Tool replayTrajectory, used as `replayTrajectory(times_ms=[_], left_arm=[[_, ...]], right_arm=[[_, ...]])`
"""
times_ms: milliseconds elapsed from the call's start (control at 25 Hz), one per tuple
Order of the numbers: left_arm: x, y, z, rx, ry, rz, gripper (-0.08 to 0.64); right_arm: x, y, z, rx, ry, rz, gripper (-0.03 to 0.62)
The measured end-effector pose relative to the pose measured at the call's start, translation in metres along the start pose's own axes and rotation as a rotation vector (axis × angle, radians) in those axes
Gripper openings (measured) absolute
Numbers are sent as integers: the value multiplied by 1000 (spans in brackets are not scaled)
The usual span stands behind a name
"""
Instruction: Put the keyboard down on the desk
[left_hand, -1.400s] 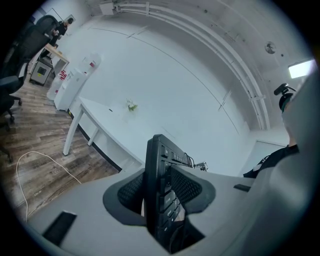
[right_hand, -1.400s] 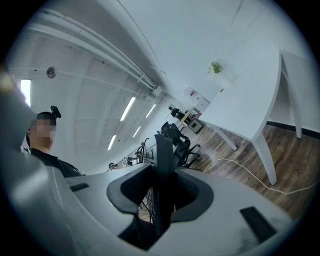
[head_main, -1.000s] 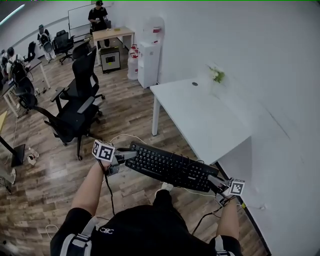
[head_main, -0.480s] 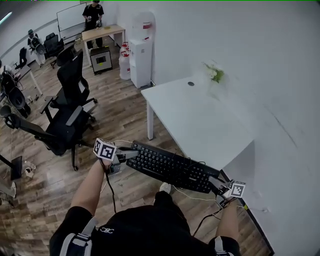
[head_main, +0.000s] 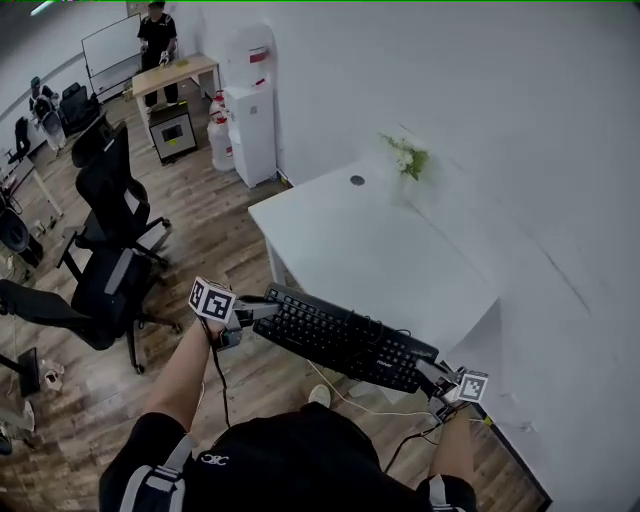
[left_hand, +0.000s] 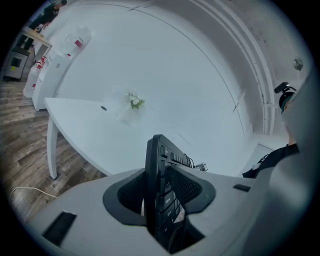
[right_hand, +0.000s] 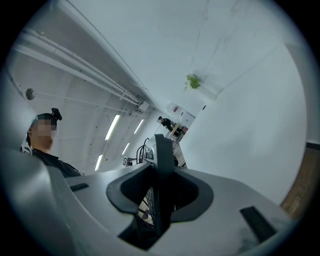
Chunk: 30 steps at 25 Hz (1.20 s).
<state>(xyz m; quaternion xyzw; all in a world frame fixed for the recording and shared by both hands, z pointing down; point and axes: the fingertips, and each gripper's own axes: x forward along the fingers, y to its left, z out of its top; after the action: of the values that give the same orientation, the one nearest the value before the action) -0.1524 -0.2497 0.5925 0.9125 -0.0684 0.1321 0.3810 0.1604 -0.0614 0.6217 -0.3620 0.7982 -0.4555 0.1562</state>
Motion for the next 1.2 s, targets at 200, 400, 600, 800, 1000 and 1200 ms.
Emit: replayTrajectory(times_ms=[200, 400, 600, 800, 1000, 1200], left_arm=[[54, 28, 57, 8, 39, -26, 153], [103, 37, 93, -5, 88, -65, 153], [149, 51, 113, -18, 127, -96, 153], [179, 63, 128, -17, 193, -133, 154], [216, 84, 152, -5, 278, -182, 155], [259, 120, 183, 4, 362, -230, 155]], right_arm=[[-1, -33, 55, 21, -44, -23, 117], [-9, -58, 93, 30, -74, -45, 117], [-25, -80, 114, 58, -120, -82, 117], [-31, -91, 115, 95, -184, -123, 117], [-32, -108, 126, 127, -255, -176, 117], [-19, -136, 141, 159, -331, -234, 118]])
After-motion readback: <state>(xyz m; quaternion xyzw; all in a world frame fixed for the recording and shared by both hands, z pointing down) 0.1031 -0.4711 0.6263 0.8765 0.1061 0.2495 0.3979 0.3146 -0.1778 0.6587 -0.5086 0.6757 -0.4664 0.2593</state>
